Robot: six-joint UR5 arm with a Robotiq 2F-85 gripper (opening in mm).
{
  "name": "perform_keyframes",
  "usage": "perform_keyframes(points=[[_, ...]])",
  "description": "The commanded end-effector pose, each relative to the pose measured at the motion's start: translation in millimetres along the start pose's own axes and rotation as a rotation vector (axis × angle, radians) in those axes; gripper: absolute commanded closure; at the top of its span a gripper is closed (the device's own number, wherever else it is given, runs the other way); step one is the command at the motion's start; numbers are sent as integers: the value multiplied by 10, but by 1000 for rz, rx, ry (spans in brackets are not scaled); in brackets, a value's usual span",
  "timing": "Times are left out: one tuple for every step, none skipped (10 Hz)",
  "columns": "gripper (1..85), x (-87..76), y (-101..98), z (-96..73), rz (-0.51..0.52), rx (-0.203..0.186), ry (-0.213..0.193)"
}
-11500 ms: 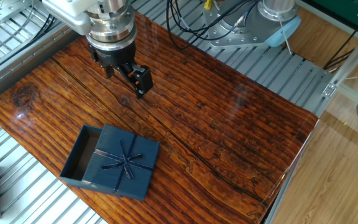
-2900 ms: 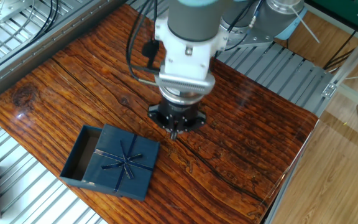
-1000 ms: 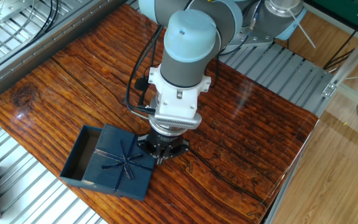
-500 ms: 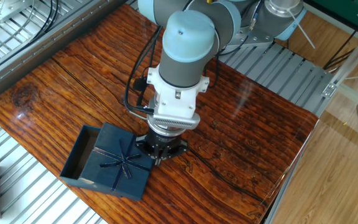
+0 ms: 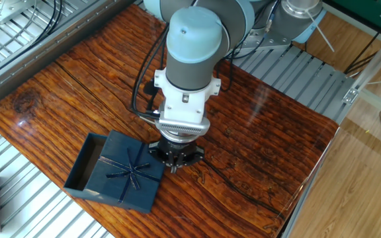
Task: Slide the outer casing onto the gift box
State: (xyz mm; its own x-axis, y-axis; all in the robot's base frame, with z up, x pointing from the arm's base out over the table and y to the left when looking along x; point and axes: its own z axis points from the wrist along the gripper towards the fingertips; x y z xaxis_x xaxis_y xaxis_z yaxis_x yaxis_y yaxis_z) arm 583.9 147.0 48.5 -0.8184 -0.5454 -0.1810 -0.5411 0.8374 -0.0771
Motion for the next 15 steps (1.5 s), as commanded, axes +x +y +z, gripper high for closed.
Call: perform_keyframes(points=[[847, -5, 5, 45, 19, -3, -5], [847, -12, 21, 68, 23, -8, -8], [847, -17, 38, 73, 27, -14, -10], [847, -14, 36, 84, 27, -13, -10], [847, -25, 38, 101, 27, -12, -14], [847, -29, 37, 119, 27, -10, -17], [847, -42, 25, 134, 28, -4, -23], [847, -64, 15, 145, 30, 1, -32], [847, -81, -15, 146, 22, 13, -39], [847, -102, -29, 139, 19, 18, -46], [847, -122, -79, 137, 15, 37, -54], [847, -114, -111, 136, 9, 50, -51], [847, -85, -207, 130, -14, 87, -39], [847, -61, -322, 117, -45, 134, -27], [847, -68, -309, 117, -41, 129, -30]])
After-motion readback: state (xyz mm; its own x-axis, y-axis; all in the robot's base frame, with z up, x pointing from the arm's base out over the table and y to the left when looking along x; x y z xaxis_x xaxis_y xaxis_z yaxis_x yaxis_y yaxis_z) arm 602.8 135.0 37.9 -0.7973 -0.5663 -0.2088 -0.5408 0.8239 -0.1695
